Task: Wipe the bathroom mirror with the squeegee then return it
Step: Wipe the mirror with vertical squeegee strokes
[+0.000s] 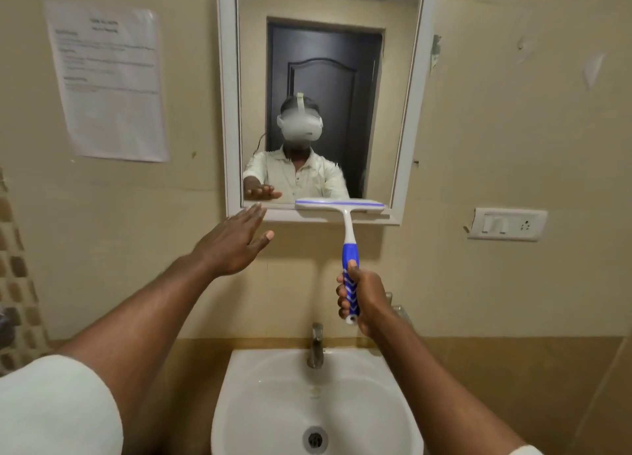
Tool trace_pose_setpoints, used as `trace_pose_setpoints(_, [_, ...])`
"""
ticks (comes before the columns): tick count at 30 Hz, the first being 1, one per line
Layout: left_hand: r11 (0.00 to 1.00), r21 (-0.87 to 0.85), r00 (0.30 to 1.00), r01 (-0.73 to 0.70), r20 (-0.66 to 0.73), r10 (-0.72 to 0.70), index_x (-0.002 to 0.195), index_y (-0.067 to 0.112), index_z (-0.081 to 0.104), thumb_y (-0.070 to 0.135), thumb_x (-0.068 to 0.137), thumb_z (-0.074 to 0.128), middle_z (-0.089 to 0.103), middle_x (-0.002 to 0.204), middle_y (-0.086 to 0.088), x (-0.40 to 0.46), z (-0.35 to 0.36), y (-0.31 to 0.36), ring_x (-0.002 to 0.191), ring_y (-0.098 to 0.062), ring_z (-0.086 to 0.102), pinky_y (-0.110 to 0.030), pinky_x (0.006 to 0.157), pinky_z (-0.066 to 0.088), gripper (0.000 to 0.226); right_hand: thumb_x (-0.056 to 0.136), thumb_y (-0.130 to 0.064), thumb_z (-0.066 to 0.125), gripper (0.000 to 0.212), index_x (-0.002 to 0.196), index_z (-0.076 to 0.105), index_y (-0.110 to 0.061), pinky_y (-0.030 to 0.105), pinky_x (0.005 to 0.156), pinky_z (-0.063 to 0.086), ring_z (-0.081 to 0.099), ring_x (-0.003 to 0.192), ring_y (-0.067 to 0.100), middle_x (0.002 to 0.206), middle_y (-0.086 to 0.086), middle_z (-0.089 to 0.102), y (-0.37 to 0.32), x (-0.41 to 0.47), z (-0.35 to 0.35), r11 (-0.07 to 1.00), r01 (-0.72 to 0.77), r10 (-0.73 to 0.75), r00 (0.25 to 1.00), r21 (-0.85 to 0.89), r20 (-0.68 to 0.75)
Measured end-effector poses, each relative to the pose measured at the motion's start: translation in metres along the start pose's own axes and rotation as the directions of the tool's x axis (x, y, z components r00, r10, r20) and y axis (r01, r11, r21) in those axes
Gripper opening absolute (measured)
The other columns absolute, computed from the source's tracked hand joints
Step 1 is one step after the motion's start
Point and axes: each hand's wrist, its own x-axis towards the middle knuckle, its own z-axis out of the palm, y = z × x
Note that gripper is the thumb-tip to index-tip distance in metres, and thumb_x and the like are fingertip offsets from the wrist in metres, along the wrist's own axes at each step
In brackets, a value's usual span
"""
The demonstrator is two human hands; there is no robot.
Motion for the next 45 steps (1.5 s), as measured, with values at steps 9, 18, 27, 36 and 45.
trace_pose_setpoints(9, [0.998, -0.01, 0.99, -0.054, -0.135, 0.052, 0.149, 0.022, 0.007, 0.05, 0.095, 0.029, 0.007, 0.159, 0.005, 0.018, -0.037, 0.003, 0.145, -0.007, 0.006, -0.033, 0.118, 0.01, 0.065, 0.094, -0.04, 0.041, 0.039, 0.069, 0.052, -0.011, 0.019, 0.04, 0.028, 0.035, 0.035, 0.015, 0.045, 0.001, 0.045, -0.016, -0.008, 0.005, 1.0, -0.005, 0.004, 0.999, -0.031, -0.034])
trace_pose_setpoints(18, [0.991, 0.031, 0.959, -0.129, -0.249, 0.132, 0.149, 0.028, 0.003, 0.053, 0.094, 0.028, 0.004, 0.159, 0.009, 0.066, -0.106, 0.022, 0.145, -0.007, 0.005, -0.032, 0.117, 0.009, 0.065, 0.097, -0.036, 0.037, 0.037, 0.073, 0.053, -0.012, 0.02, 0.037, 0.031, 0.036, 0.037, 0.011, 0.049, -0.001, 0.045, -0.155, 0.004, 0.031, 0.929, 0.37, -0.368, 0.927, -0.015, 0.076])
trace_pose_setpoints(27, [0.978, 0.1, 0.92, -0.185, -0.331, 0.208, 0.149, 0.027, 0.005, 0.052, 0.094, 0.029, 0.004, 0.159, 0.008, 0.098, -0.15, 0.036, 0.144, -0.005, 0.002, -0.025, 0.114, 0.004, 0.065, 0.098, -0.037, 0.036, 0.04, 0.068, 0.051, -0.015, 0.021, 0.04, 0.033, 0.036, 0.039, 0.01, 0.052, -0.003, 0.042, -0.309, 0.012, 0.056, 0.816, 0.575, -0.579, 0.811, 0.064, 0.089])
trace_pose_setpoints(36, [0.979, 0.123, 0.928, -0.16, -0.319, 0.191, 0.148, 0.031, 0.0, 0.072, 0.073, 0.01, 0.0, 0.158, 0.011, 0.106, -0.152, 0.019, 0.135, 0.004, -0.005, -0.022, 0.11, 0.001, 0.086, 0.098, -0.037, 0.035, 0.04, 0.069, 0.049, -0.014, 0.023, 0.045, 0.035, 0.037, 0.041, 0.012, 0.05, -0.002, 0.041, -0.326, 0.038, 0.065, 0.815, 0.569, -0.578, 0.809, 0.109, 0.107])
trace_pose_setpoints(45, [0.975, 0.132, 0.92, -0.178, -0.329, 0.213, 0.148, 0.028, 0.003, 0.055, 0.092, 0.026, 0.004, 0.159, 0.009, 0.116, -0.139, 0.018, 0.128, 0.008, -0.004, -0.02, 0.106, 0.002, 0.067, 0.098, -0.036, 0.035, 0.039, 0.071, 0.051, -0.013, 0.027, 0.05, 0.036, 0.039, 0.044, 0.013, 0.048, -0.001, 0.044, -0.324, 0.057, 0.063, 0.818, 0.567, -0.575, 0.813, 0.099, 0.094])
